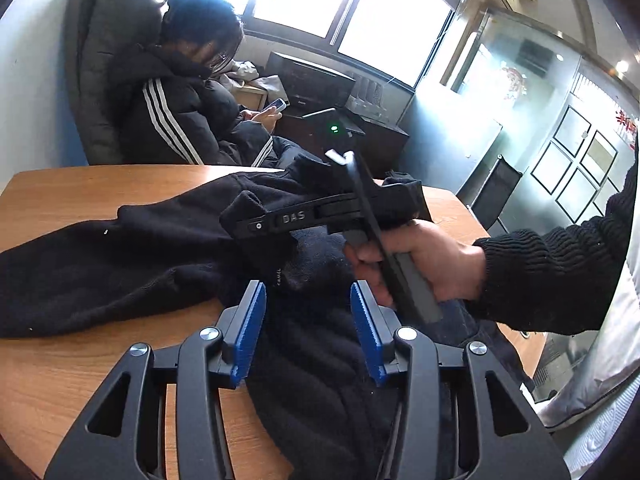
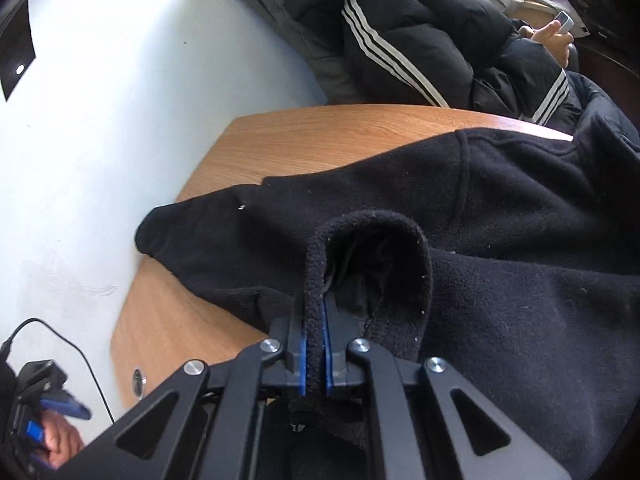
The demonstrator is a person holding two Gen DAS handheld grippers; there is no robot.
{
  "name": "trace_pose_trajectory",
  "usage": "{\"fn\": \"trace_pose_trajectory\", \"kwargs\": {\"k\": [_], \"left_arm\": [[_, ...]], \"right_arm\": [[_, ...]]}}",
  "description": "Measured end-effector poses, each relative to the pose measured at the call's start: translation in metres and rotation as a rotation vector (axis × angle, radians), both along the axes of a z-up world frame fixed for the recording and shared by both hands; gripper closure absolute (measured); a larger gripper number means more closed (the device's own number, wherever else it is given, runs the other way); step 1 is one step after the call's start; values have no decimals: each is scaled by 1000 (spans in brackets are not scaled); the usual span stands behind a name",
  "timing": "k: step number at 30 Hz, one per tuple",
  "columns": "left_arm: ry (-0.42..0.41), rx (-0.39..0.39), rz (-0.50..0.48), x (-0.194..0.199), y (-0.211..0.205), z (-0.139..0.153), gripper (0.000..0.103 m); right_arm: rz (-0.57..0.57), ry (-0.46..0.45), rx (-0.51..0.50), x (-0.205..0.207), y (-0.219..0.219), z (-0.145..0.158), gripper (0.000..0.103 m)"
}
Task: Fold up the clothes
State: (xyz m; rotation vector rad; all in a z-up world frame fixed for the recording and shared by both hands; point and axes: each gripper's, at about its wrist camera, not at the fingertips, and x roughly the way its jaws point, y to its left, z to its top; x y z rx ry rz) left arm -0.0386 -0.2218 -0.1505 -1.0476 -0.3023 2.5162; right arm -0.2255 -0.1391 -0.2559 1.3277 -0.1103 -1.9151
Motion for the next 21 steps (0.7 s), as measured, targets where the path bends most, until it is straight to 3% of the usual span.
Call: {"fn": "trace_pose_trajectory", "kwargs": {"k": [8, 11, 13, 15, 16, 17, 18, 21], "left_arm": [[25, -4, 11, 0, -2, 3, 59], [25, -4, 14, -1, -1, 5, 59], [23, -2, 14, -1, -1, 6, 59], [22, 0, 12, -2, 0, 7, 58], [22, 3, 1, -2, 5, 8, 56], [22, 7, -11, -3, 9, 8, 53], [23, 17, -22, -5, 13, 9, 51], [31, 59, -81, -20, 37, 12, 45]], "right_arm": [[-84, 182, 100, -6, -17, 11, 97], [-77, 134, 159, -11, -30, -7, 95], [-53, 98, 194, -9, -36, -18, 79], [-40, 91, 190, -2, -30, -13, 48], [-38, 103, 174, 3, -22, -5, 37], [-39, 128, 144, 9, -9, 8, 18], [-41, 163, 107, 17, 9, 23, 9], [-43, 282, 20, 42, 81, 68, 4]]}}
